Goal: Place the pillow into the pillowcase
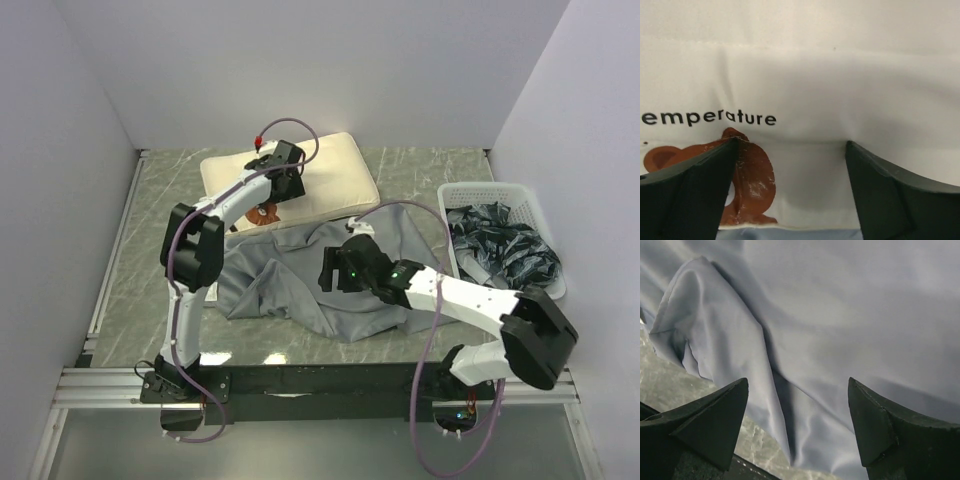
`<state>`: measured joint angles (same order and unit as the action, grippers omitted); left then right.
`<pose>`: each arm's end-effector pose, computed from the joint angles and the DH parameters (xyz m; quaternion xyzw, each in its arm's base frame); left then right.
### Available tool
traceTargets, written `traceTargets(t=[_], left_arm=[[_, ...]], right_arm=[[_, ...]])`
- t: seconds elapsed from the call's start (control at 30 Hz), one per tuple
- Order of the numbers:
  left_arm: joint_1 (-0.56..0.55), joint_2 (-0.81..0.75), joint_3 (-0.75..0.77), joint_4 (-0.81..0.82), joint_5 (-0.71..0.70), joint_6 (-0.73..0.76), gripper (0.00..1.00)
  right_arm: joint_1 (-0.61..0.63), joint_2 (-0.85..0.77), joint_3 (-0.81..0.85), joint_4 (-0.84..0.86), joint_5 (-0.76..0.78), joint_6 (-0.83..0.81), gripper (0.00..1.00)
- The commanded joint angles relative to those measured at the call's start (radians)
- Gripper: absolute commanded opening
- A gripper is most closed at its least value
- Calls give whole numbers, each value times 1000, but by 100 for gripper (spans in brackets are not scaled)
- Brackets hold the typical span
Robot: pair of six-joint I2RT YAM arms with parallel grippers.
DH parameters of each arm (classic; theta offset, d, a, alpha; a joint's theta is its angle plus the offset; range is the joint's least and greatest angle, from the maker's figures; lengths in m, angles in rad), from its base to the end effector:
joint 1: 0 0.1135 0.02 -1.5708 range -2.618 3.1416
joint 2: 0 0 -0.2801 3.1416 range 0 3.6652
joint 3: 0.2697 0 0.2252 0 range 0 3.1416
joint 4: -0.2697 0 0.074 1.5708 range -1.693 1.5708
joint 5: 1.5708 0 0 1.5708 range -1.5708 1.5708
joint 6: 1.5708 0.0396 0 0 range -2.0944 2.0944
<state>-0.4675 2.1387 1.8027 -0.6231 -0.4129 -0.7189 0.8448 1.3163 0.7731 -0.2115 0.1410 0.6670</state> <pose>0.4166 -0.1925 0.2444 -0.1782 0.9182 -0.0027 0.3536 0.1693 0.1824 0.2462 -0.0534 0.9145 0.2245 0.3324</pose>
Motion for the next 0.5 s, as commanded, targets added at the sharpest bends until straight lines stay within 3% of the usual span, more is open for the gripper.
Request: traceTargets(t=[0.0,0.03,0.07,0.1,0.13,0.33,0.47], left_arm=[[56,98,72,-64,-29,-10,80],[69,99,70,-61,-35,-13,53],[84,99,66,-56,-44,-16,38],[117,89,52,-53,-52,-19,16],[137,83,47,-52,-56,-16,5],[302,3,33,-50,-55,12,1],[371,9,112,-89,-10,30,1]], right_arm=[[11,78,57,161,-89,-40,86],[14,121,64,176,-121,-41,86],[22,144,72,190,-135,-46,86],[26,167,93,208,-136,-55,86],[31,210,107,208,-161,-60,86],[74,381,241,273,-231,-83,86],[86,497,356,253,-241,-93,86]])
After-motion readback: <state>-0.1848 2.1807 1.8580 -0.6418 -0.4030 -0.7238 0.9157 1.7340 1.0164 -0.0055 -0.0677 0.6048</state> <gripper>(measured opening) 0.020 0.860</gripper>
